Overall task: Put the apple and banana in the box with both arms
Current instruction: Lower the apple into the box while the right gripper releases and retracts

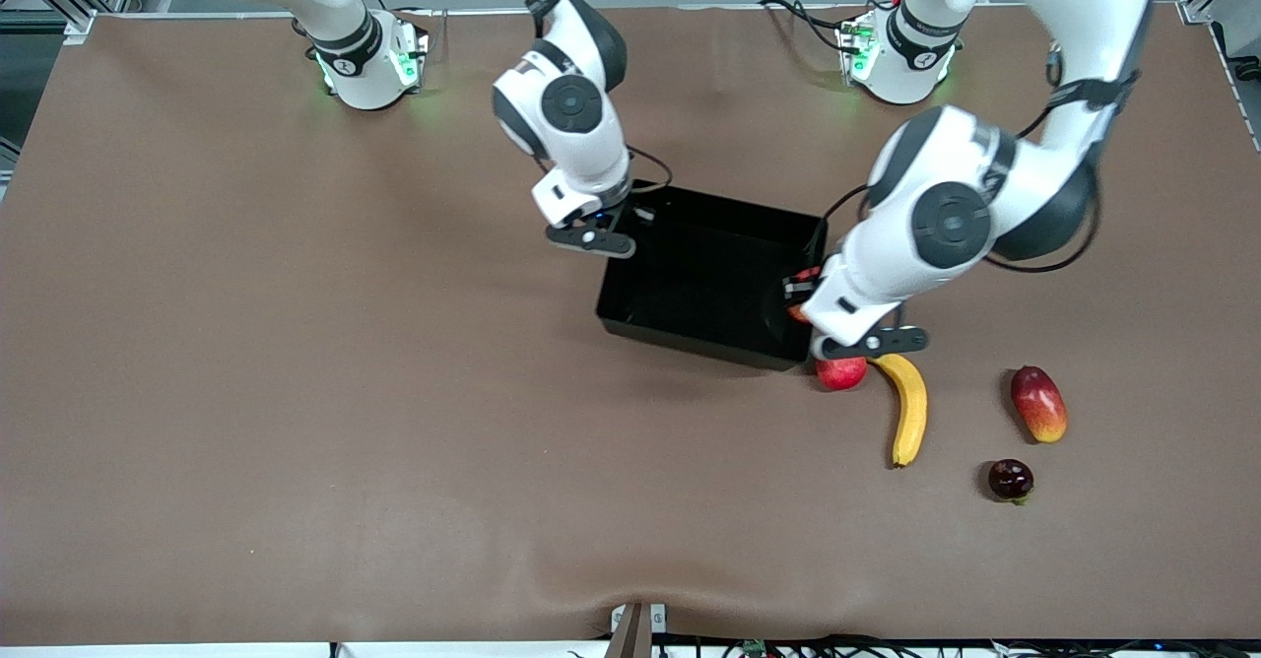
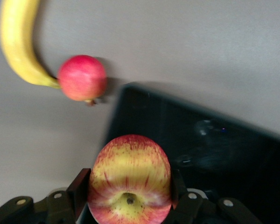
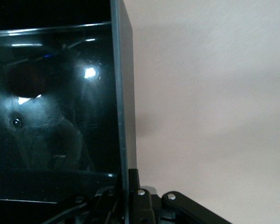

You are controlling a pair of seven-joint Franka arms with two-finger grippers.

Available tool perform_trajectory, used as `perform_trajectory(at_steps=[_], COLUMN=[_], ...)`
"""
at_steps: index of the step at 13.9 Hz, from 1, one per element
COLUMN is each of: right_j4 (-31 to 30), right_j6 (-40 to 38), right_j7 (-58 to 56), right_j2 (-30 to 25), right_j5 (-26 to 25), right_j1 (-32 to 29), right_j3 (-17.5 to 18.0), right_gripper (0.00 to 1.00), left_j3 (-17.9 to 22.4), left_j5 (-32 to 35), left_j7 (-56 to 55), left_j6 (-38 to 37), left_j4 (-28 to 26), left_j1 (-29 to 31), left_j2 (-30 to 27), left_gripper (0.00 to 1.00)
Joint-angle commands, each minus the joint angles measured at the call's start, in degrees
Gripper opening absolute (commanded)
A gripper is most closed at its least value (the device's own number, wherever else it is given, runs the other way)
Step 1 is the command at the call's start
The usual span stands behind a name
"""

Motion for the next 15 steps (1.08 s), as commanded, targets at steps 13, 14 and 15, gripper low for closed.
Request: perform_trajectory(at_steps=[13, 14, 15], right_j4=[1.2, 1.3, 1.2], right_j6=[-16.1, -18.3, -20.2], right_j7=[-16.6, -19.6, -23.3], right_j2=[-10.7, -12.0, -13.5], right_j5=[0.4, 0.4, 0.4], right_j1=[-12.2, -14.5, -17.3], right_j3=[-1.9, -1.9, -1.9], right_gripper=[1.0, 1.0, 1.0], left_j3=[-0.2, -0.2, -0.2], left_j5=[4.6, 4.6, 4.6], left_j7=[-14.0, -14.3, -14.6], left_j6=[13.8, 16.3, 19.1], left_j4=[-17.6, -19.0, -20.6], left_j1=[-2.4, -2.4, -2.6], left_j2=[0.6, 0.6, 0.7], left_gripper=[0.0, 0.0, 0.0])
